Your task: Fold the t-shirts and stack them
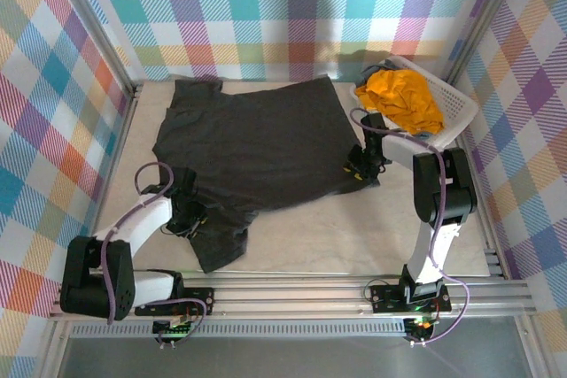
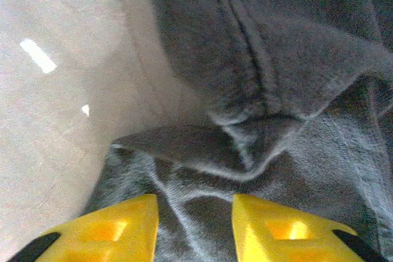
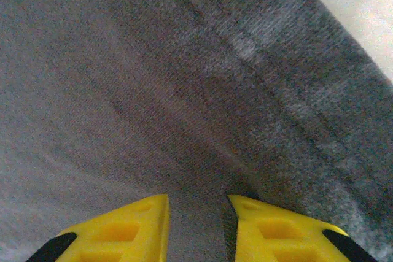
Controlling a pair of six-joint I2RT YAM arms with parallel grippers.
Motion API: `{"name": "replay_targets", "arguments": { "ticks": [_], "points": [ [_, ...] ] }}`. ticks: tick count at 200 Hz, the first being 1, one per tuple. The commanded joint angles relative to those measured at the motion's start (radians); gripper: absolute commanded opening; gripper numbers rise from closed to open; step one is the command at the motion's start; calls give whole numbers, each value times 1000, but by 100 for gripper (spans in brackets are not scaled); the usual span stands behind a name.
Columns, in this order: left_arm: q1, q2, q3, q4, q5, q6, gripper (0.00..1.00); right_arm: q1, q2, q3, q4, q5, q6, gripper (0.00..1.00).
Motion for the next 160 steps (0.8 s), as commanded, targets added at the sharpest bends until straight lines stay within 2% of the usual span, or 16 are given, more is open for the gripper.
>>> {"name": "replay_targets", "arguments": {
  "ticks": [1, 17, 38, 53, 86, 107, 138, 160],
  "points": [
    [-14, -106, 46, -153, -79, 8, 43, -50, -72, -73, -80, 63, 22, 31],
    [-16, -182, 47, -223, -100, -4, 45, -55, -116, -73, -64, 6, -10, 37],
    [-18, -269, 15, -263, -47, -32, 43, -53, -208, -82, -46, -49, -57, 46],
    [-39, -316, -21, -304, -20, -70, 40, -53, -254, -64, -105, -59, -91, 47],
    [-147, -419, -105, -389, 4, -173, 36, -51, -381, -123, -142, -106, -96, 46],
    [-250, -459, -156, -385, 34, -244, 36, -43, -433, -167, -152, -138, -87, 46],
    [-428, -401, -196, -277, 39, -337, 41, -44, -455, -221, -133, -175, -77, 46],
    [-503, -323, -190, -229, 21, -386, 42, -44, -454, -232, -133, -182, -73, 46]
  ]
}}
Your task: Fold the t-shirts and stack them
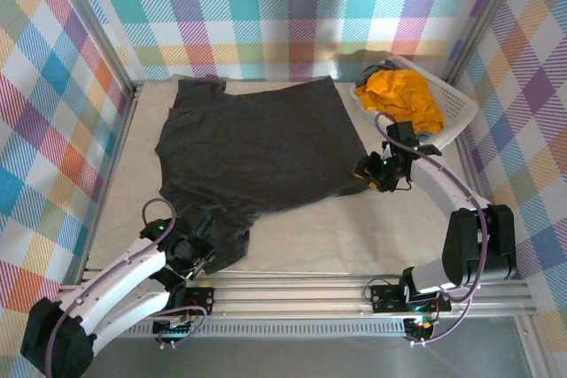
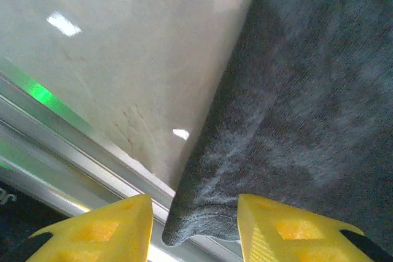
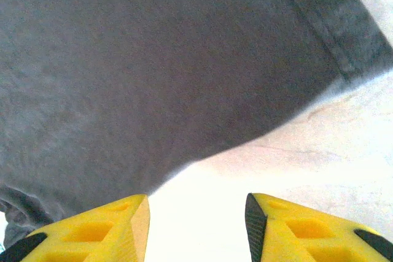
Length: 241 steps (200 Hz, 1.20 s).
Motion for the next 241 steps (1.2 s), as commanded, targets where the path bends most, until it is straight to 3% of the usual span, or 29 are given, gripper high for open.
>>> {"name": "replay_targets", "arguments": {
  "ticks": [1, 36, 63, 88, 130, 184, 206, 229, 241],
  "points": [
    [-71, 64, -3, 47, -9, -98, 42, 6, -11, -13, -18, -38, -1, 46],
    [-90, 74, -47, 100, -39, -133, 34, 5, -32, -8, -28, -33, 2, 46],
    [-90, 74, -55, 133, -46, -144, 17, 5, -41, -20, -36, -1, 7, 44],
    [-93, -5, 20, -5, -119, -138, 0, 4, -51, -54, -56, 69, 52, 43],
    [-93, -212, 164, -318, -278, -201, 0, -24, -91, -163, -29, 138, 215, 41],
    [-92, -356, 227, -539, -399, -304, 0, -47, -82, -200, -6, 247, 297, 39],
    [-92, -393, 234, -549, -411, -307, 0, -63, -77, -235, 120, 188, 295, 40],
    [-93, -381, 209, -496, -369, -296, 0, -65, -14, -207, 147, 111, 282, 27],
    [-93, -377, 200, -475, -361, -292, 0, -63, -12, -215, 144, 84, 293, 25]
  ]
}}
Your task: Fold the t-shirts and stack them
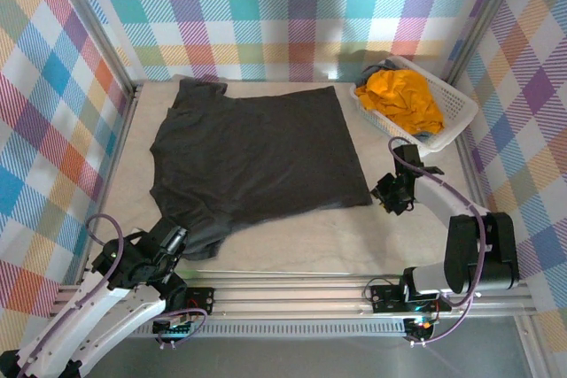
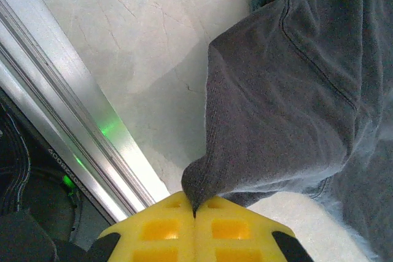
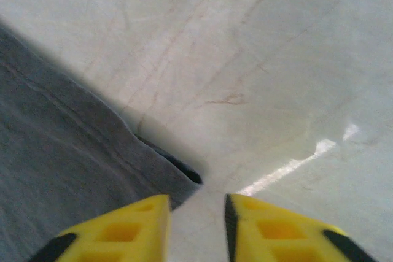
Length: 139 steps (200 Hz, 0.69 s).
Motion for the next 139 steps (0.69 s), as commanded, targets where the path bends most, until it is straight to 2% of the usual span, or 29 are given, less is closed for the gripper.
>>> {"name": "replay_targets", "arguments": {
  "ticks": [1, 21, 47, 139],
  "points": [
    [-9, 5, -19, -66, -3, -7, 0, -2, 28, 4, 44, -81, 25, 25],
    [-9, 9, -19, -51, -4, 0, 0, 16, -40, -37, 18, -66, 53, 27],
    [-9, 16, -25, -38, 2, 7, 0, 37, -103, -82, 23, -63, 57, 33],
    [-9, 17, -29, -13, 10, 17, 0, 44, 77, -19, 93, -68, 53, 32]
  ]
}}
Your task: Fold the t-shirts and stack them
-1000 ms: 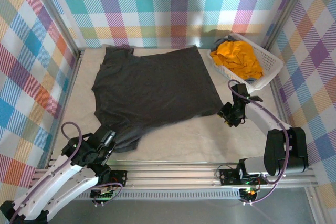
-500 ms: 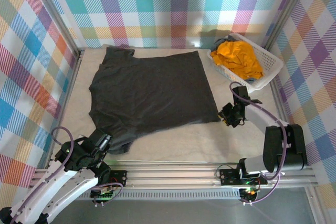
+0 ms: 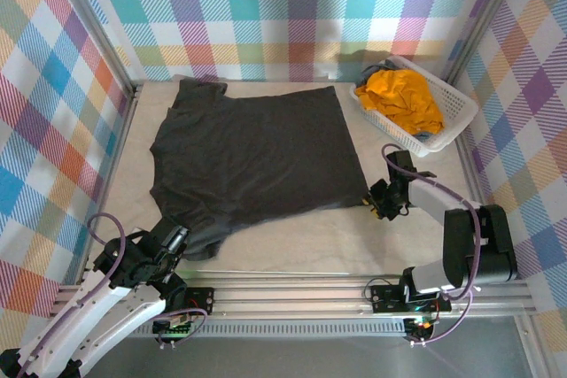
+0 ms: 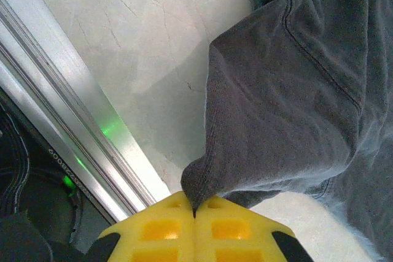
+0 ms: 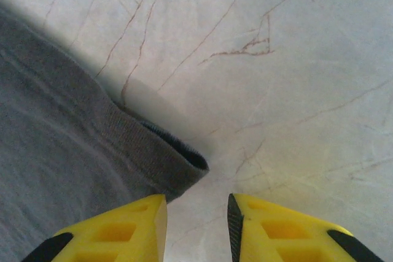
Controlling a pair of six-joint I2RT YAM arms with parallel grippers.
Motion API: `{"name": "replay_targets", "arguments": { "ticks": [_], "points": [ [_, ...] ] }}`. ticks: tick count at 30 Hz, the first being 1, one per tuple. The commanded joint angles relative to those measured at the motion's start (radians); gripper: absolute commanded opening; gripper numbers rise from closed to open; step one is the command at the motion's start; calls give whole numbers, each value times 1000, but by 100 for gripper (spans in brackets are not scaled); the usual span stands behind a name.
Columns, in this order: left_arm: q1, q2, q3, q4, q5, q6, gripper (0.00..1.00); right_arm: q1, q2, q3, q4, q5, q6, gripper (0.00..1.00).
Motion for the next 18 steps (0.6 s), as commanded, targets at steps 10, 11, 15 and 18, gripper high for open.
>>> {"name": "replay_targets", "arguments": {
  "ticks": [10, 11, 15, 18],
  "points": [
    [-8, 12, -27, -6, 18, 16, 0, 6, 112, 67, 58, 2, 2, 29],
    [-9, 13, -29, -3, 18, 15, 0, 6, 117, 68, 60, 3, 2, 28],
    [-8, 14, -33, 18, 21, 19, 0, 7, 145, 80, 80, 0, -1, 25],
    [-9, 18, -31, 28, 24, 24, 0, 8, 161, 113, 75, 2, -14, 24]
  ]
}}
